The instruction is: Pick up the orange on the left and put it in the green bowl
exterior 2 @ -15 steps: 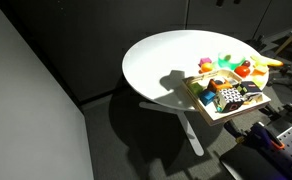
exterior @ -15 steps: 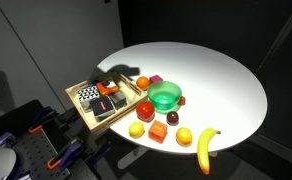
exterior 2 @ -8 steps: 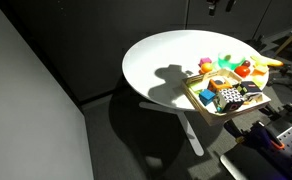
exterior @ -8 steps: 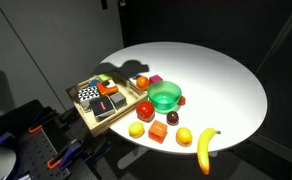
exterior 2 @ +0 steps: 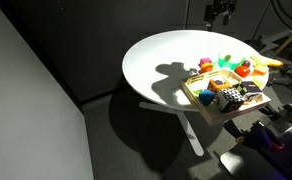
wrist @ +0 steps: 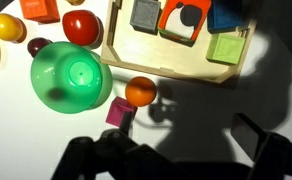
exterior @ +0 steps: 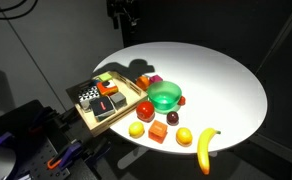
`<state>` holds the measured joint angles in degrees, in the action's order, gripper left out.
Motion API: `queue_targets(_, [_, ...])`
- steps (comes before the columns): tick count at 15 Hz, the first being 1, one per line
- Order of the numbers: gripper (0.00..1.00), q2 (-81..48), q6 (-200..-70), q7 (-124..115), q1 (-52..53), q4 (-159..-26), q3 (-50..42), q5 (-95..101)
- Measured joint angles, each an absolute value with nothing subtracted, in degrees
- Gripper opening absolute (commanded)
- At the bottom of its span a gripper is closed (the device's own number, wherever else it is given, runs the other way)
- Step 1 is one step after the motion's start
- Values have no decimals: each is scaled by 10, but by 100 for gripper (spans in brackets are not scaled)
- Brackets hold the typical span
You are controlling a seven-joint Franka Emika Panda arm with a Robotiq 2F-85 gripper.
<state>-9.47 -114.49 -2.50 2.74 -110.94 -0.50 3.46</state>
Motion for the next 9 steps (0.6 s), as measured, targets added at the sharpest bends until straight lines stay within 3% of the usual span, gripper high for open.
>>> queue_targets(9, [100,-159,-1205,-33,7,-1108,-20,40])
